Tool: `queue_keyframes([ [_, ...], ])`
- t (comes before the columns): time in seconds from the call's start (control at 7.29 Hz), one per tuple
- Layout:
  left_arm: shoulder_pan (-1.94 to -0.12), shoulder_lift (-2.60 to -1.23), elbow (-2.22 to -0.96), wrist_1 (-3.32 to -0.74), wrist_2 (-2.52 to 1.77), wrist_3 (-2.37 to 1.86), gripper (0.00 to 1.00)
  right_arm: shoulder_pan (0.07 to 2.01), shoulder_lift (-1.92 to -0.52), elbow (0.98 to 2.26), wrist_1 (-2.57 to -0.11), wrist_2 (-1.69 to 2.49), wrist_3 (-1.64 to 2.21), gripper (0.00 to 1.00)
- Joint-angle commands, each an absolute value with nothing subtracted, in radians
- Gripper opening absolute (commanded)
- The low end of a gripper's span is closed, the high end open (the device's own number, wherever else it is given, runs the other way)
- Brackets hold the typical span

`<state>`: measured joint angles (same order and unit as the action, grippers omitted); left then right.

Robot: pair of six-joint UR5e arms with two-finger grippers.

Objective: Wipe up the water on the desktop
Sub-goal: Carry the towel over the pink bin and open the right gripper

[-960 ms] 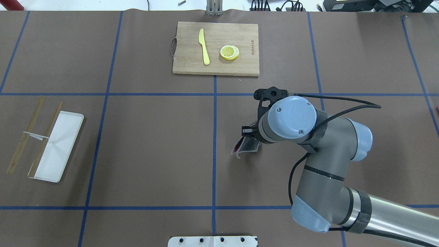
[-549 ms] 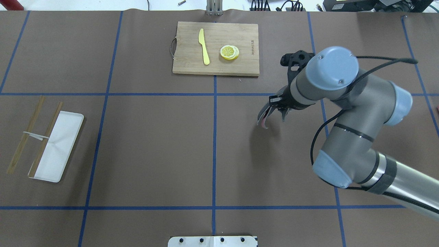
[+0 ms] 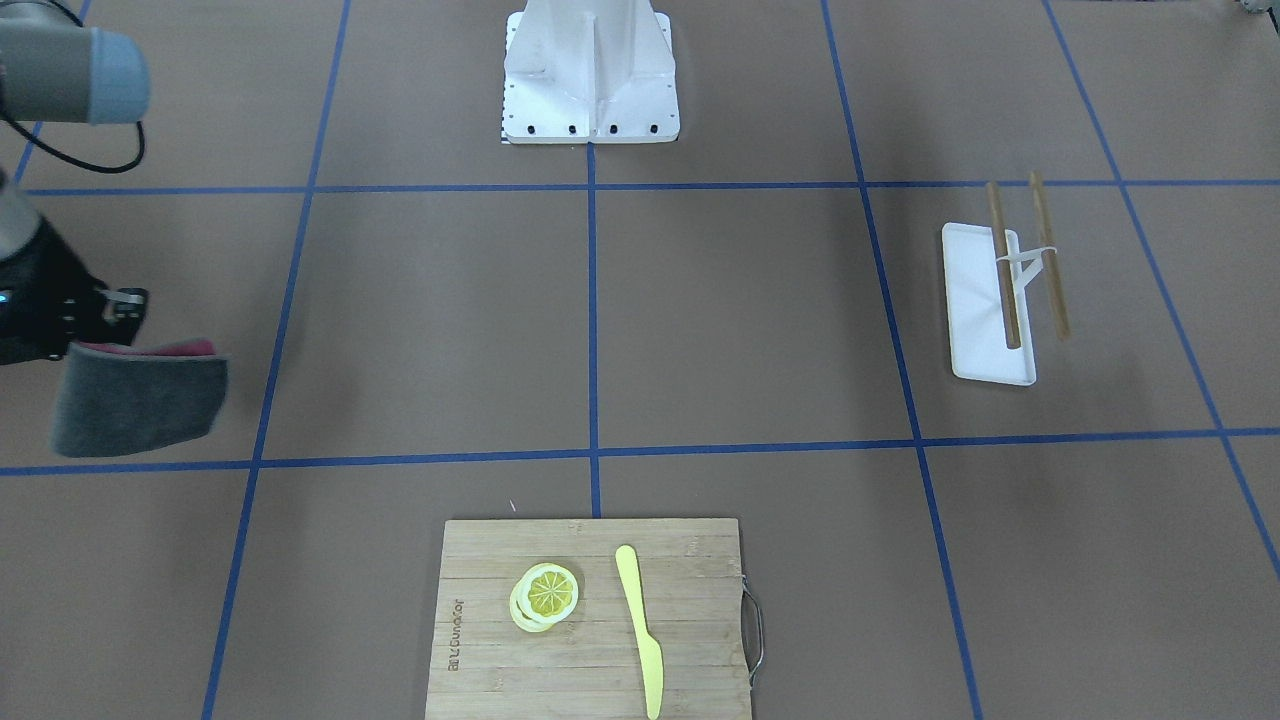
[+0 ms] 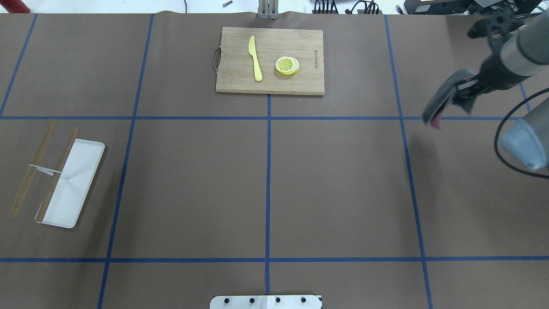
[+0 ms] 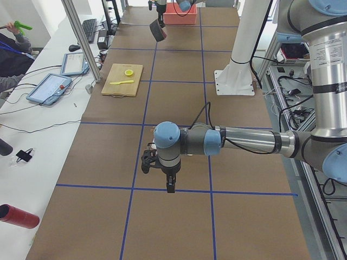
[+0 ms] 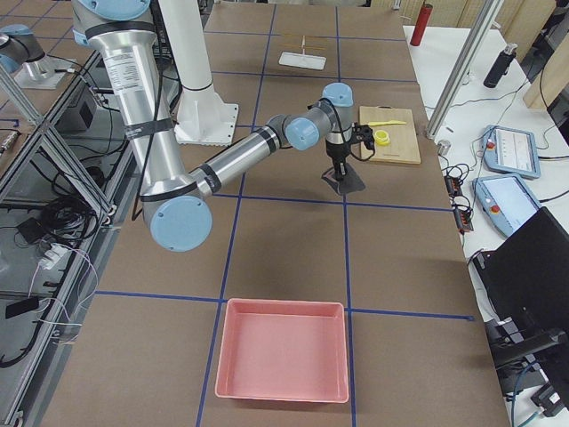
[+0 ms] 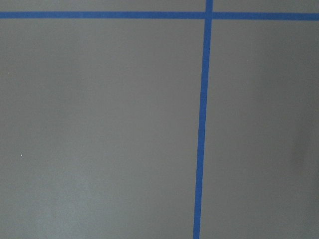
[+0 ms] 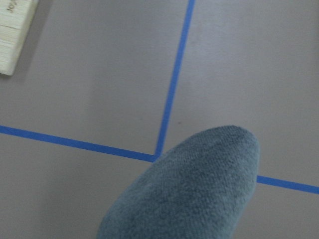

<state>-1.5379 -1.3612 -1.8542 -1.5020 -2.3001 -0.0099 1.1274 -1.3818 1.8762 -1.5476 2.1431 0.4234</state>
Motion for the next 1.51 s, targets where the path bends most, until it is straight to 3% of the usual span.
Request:
queue_keyframes([
  [0.0,-1.539,-1.358,-1.871,-1.516,-2.302,0.062,0.99,1.343,-1.518,1.879,-1.557,2.239,0.148,0.0],
  [1.1,-1.536,-1.358,-1.856,-1.513,-2.376,0.14,0.99,1.873,-2.015,1.879,-1.548,2.212,-0.563,0.0],
  [1.37,-1.536,-1.359,-1.858,-1.514,-2.376,0.14,0.98,1.871,-1.99,1.864,-1.555,2.21,-0.559,0.0],
])
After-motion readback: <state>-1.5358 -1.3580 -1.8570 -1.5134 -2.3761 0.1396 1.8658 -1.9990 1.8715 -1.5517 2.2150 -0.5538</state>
